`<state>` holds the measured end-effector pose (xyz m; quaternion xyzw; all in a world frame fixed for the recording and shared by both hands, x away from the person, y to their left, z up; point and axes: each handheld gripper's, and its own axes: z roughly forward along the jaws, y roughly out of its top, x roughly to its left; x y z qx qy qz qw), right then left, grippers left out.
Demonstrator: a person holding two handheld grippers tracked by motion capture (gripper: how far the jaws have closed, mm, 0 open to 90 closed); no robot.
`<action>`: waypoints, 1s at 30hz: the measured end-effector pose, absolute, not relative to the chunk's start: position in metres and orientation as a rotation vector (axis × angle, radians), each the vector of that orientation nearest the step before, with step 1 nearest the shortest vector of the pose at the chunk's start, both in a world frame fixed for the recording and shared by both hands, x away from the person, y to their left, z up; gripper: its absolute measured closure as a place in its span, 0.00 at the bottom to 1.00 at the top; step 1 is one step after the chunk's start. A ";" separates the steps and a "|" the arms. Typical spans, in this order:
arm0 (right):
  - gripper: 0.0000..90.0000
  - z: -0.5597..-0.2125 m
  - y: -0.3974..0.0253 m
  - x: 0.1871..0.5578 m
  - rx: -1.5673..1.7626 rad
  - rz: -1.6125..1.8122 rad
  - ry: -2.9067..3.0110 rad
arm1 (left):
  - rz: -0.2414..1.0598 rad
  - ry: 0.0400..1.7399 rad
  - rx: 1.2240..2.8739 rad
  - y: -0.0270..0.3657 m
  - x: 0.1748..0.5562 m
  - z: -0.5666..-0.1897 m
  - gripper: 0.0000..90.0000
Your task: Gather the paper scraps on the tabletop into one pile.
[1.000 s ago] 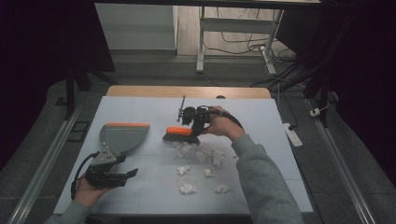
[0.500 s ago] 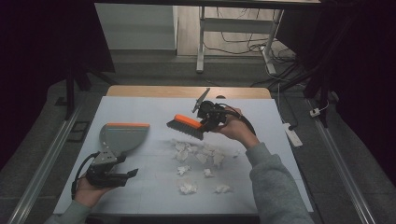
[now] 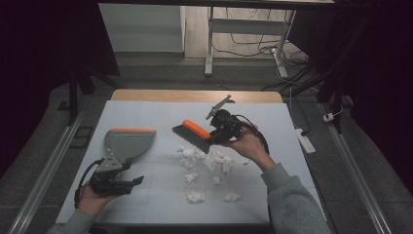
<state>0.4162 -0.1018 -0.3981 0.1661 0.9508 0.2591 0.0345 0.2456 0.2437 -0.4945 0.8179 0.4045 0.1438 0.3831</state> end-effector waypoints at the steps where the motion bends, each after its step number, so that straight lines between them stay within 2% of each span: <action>1: 0.78 -0.398 -0.099 0.412 0.508 0.798 2.928 | 0.368 1.032 2.085 0.244 0.245 -0.494 0.32; 8: 0.78 -0.403 -0.075 0.391 0.611 0.806 2.947 | 0.376 1.035 2.083 0.244 0.245 -0.494 0.32; 19: 0.78 -0.445 -0.030 0.400 0.855 0.735 3.020 | 0.372 1.035 2.089 0.244 0.245 -0.496 0.32; 23: 0.78 -0.457 -0.036 0.413 0.928 0.648 3.023 | 0.372 1.029 2.095 0.243 0.245 -0.496 0.32; 30: 0.78 -0.457 -0.079 0.429 1.132 0.639 2.965 | 0.366 1.018 2.106 0.242 0.245 -0.498 0.32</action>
